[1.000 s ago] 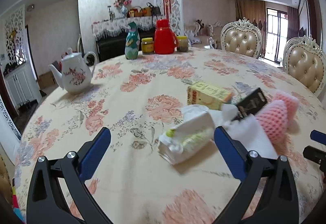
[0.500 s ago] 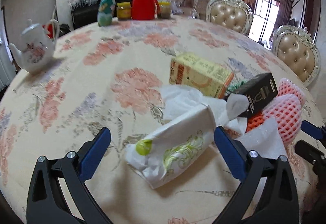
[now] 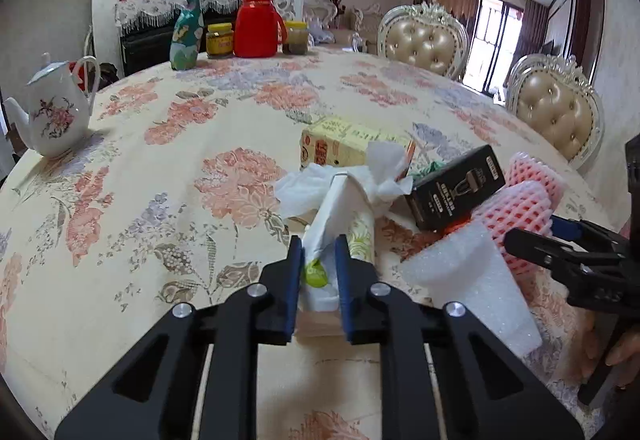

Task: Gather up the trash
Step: 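Grasp the white tissue pack with the left gripper while the right gripper grasps a pink foam net, then carry the tissue pack and pink foam net in both grippers to the pink bin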

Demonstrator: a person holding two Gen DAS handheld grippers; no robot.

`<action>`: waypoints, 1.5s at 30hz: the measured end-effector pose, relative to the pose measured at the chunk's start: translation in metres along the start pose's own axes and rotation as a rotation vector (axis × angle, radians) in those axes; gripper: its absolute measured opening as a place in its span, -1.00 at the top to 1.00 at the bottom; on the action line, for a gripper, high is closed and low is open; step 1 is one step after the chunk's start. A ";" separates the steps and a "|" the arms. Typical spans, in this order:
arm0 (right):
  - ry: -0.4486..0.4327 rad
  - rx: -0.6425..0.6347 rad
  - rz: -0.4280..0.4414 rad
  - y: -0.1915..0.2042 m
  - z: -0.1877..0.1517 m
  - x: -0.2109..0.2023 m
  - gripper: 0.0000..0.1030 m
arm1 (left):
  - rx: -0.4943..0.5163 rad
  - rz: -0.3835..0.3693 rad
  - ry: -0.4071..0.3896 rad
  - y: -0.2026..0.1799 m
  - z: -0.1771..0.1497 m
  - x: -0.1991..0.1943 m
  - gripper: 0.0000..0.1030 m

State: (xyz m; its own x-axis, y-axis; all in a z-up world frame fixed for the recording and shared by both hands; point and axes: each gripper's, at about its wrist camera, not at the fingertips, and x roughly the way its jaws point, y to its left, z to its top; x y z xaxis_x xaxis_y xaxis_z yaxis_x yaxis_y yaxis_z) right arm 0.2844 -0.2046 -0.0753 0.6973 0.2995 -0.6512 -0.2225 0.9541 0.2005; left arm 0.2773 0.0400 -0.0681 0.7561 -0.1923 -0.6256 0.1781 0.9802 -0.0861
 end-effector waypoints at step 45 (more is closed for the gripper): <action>-0.167 -0.017 0.014 -0.009 -0.044 -0.113 0.04 | 0.026 0.071 -0.281 -0.057 -0.039 -0.121 0.72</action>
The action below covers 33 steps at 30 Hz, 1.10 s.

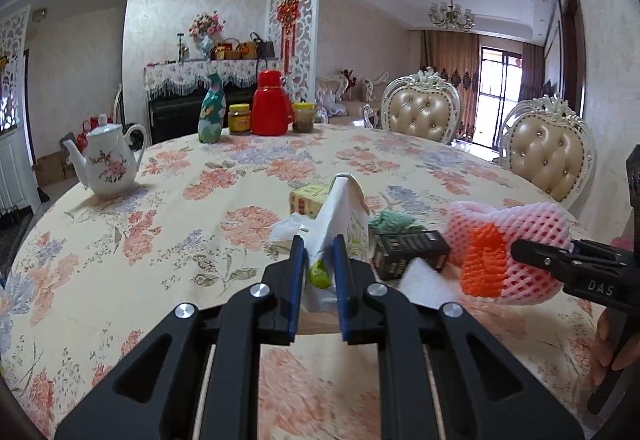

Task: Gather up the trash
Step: 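Carry the tissue pack and pink foam net in both grippers to the pink bin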

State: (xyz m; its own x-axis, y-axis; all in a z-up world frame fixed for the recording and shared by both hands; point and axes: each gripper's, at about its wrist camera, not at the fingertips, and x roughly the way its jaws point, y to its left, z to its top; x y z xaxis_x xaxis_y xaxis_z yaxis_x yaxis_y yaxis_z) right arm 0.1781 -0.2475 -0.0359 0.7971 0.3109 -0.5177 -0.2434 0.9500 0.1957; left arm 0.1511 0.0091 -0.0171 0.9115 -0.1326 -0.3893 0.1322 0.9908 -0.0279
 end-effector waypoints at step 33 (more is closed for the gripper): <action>-0.160 0.035 -0.225 -0.098 -0.029 -0.117 0.04 | 0.202 -0.296 -0.025 -0.182 -0.005 -0.023 0.72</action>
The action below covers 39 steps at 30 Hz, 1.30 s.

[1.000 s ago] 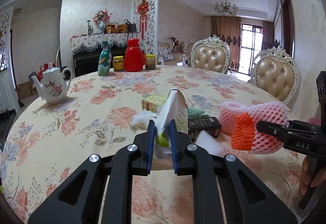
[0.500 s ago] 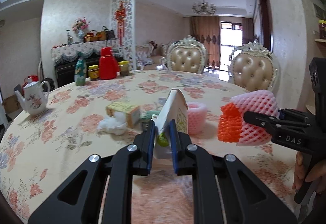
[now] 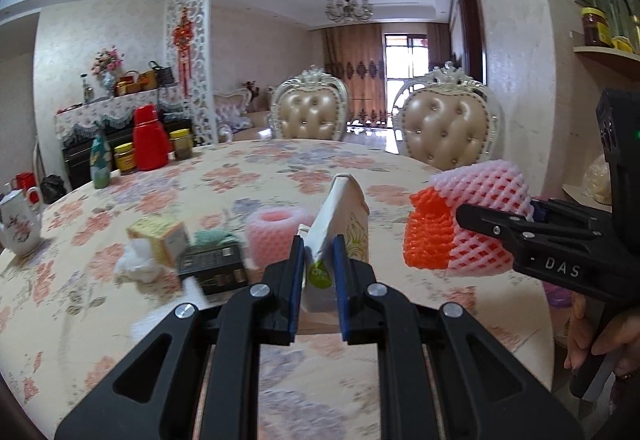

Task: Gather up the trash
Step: 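Carry the tissue pack and pink foam net in both grippers to the pink bin, then open both grippers over the pink bin to drop the items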

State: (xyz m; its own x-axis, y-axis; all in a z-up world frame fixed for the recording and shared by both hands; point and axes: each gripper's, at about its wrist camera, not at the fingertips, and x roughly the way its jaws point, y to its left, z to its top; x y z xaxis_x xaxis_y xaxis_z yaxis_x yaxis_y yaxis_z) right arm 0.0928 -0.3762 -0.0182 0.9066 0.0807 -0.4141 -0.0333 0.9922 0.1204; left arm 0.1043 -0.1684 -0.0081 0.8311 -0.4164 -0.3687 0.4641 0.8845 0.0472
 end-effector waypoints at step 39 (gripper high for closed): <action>0.059 0.218 -0.534 -0.293 -0.053 -0.080 0.03 | 0.092 -0.555 0.114 -0.295 0.052 0.136 0.72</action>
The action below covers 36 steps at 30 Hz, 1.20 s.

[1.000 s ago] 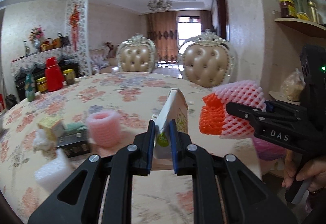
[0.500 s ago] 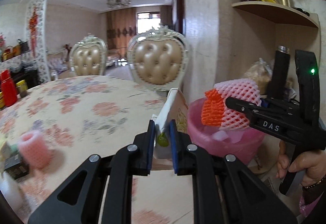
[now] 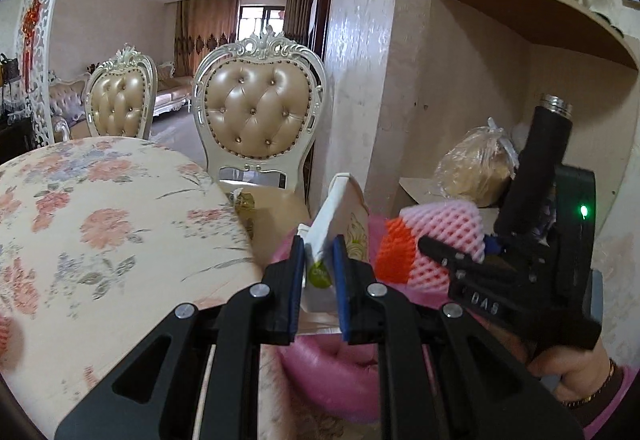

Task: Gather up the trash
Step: 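Open both grippers over the pink bin to drop the items, then move both grippers back over the table items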

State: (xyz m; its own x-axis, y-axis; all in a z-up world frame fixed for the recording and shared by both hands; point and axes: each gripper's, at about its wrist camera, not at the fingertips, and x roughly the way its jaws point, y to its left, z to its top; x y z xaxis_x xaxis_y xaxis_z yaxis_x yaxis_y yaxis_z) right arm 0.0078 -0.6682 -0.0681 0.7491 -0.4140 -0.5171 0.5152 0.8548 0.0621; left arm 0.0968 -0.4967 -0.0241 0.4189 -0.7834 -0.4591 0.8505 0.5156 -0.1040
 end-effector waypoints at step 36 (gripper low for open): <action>-0.009 -0.208 0.430 0.228 -0.014 -0.055 -0.65 | -0.161 0.643 -0.068 0.190 -0.098 -0.237 -0.90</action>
State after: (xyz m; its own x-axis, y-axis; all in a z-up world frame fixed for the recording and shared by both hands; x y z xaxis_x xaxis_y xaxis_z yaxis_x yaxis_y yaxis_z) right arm 0.0783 -0.4458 -0.0371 0.8802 -0.0104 -0.4746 0.0636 0.9933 0.0961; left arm 0.1281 -0.1790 -0.0211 0.8506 -0.3200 -0.4173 0.3687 0.9287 0.0394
